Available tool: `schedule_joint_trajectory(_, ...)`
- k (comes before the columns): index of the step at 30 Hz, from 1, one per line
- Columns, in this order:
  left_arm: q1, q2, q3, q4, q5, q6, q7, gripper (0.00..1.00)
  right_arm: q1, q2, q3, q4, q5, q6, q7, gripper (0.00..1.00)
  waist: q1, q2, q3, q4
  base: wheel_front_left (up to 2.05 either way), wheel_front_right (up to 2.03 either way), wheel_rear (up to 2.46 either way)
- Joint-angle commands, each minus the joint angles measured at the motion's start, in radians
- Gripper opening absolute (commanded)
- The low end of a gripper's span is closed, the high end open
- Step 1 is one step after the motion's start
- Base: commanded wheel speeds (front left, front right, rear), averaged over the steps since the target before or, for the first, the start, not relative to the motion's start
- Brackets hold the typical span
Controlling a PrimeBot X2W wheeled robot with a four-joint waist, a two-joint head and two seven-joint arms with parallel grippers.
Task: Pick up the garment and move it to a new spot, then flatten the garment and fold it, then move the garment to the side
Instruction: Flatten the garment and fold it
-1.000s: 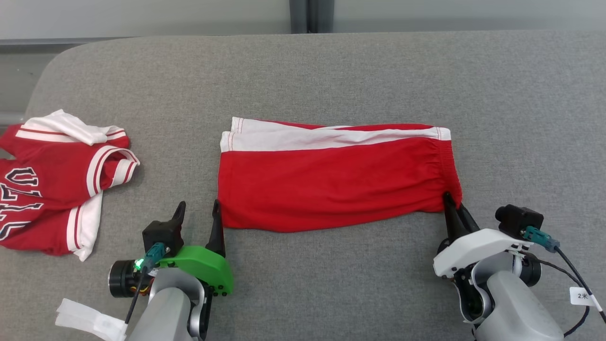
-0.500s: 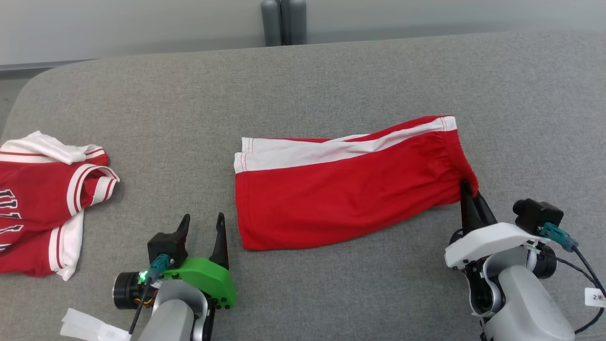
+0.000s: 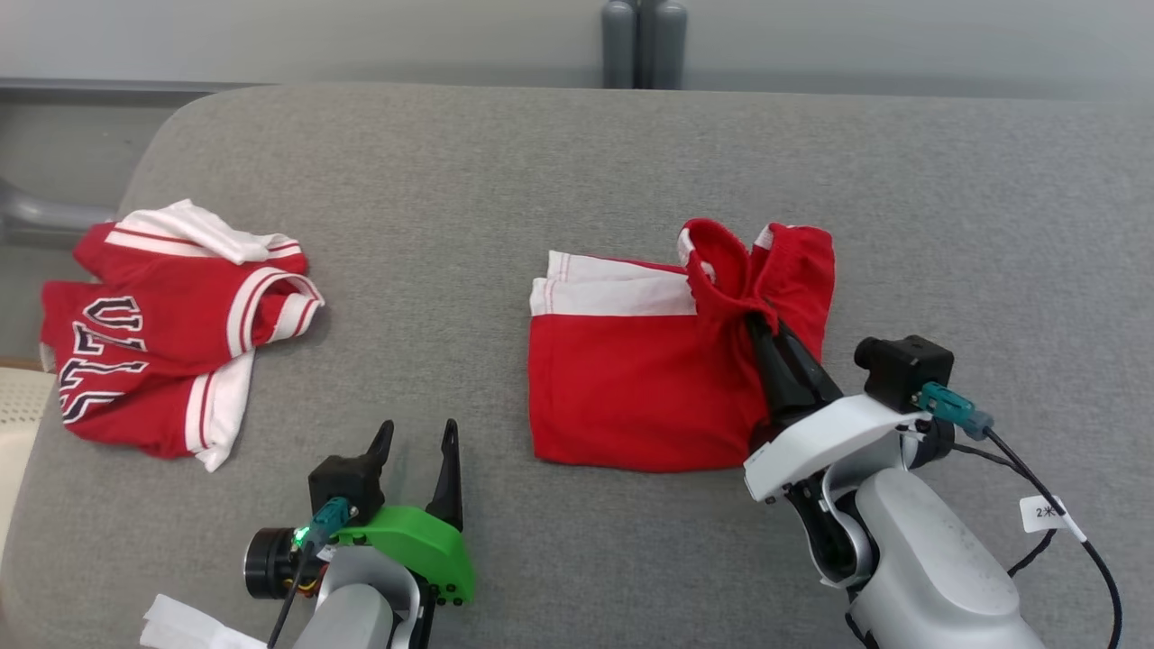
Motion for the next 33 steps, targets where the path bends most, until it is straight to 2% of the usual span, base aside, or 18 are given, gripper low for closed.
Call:
schedule_joint_trajectory(1, 0.018, 0.004, -0.003, -0.004, -0.009, 0.008, -0.003, 1.00, -0.018, -0.003, 0.020, 0.003, 0.008, -0.001, 0.000, 0.00, 0.0000, -0.0001, -0.004, 0.096, 0.00, 0.00, 0.00)
schedule_joint_trajectory(7, 0.033, 0.003, -0.034, -0.014, -0.028, 0.019, -0.003, 1.00, -0.046, -0.004, 0.080, 0.049, 0.005, -0.001, 0.000, 0.00, 0.0000, -0.0001, 0.001, 0.221, 0.00, 0.00, 0.00)
schedule_joint_trajectory(13, 0.039, 0.003, -0.049, -0.016, -0.035, 0.023, -0.003, 1.00, -0.069, -0.003, 0.098, 0.131, -0.005, 0.000, 0.000, 0.00, 0.0000, -0.0001, 0.004, 0.297, 0.00, 0.00, 0.00)
schedule_joint_trajectory(14, 0.040, 0.003, -0.050, -0.016, -0.035, 0.023, -0.003, 1.00, -0.072, -0.003, 0.108, 0.139, 0.007, 0.000, 0.000, 0.17, 0.0000, -0.0001, 0.003, 0.301, 0.00, 0.00, 0.00)
schedule_joint_trajectory(15, 0.042, 0.003, -0.051, -0.015, -0.035, 0.025, -0.003, 1.00, -0.075, -0.002, 0.125, 0.143, 0.024, 0.000, 0.000, 0.73, 0.0000, -0.0001, 0.001, 0.303, 0.00, 0.00, 0.00)
schedule_joint_trajectory(16, 0.043, 0.003, -0.051, -0.015, -0.036, 0.028, -0.003, 1.00, -0.075, -0.002, 0.141, 0.143, 0.042, 0.000, 0.000, 1.00, 0.0000, -0.0001, 0.000, 0.303, 0.00, 0.00, 0.00)
schedule_joint_trajectory(20, 0.047, 0.003, -0.035, -0.011, -0.025, 0.031, -0.003, 1.00, -0.072, -0.004, 0.214, 0.124, 0.113, -0.001, 0.000, 1.00, 0.0000, -0.0001, -0.012, 0.269, 0.00, 0.00, 0.00)
schedule_joint_trajectory(23, 0.047, 0.003, -0.016, -0.016, -0.012, 0.031, -0.003, 1.00, -0.065, -0.006, 0.190, 0.114, 0.094, -0.001, 0.000, 1.00, 0.0000, -0.0001, -0.020, 0.221, 0.00, 0.00, 0.00)
schedule_joint_trajectory(26, 0.047, 0.003, -0.001, -0.024, 0.001, 0.032, -0.003, 1.00, -0.039, -0.004, 0.115, 0.106, 0.039, 0.000, 0.000, 1.00, 0.0000, -0.0001, -0.027, 0.170, 0.00, 0.00, 0.00)
schedule_joint_trajectory(33, 0.055, 0.003, 0.044, -0.060, 0.048, 0.032, -0.003, 1.00, 0.050, -0.002, -0.147, 0.047, -0.152, 0.000, 0.000, 1.00, 0.0000, -0.0001, -0.051, 0.061, 0.00, 0.00, 0.00)
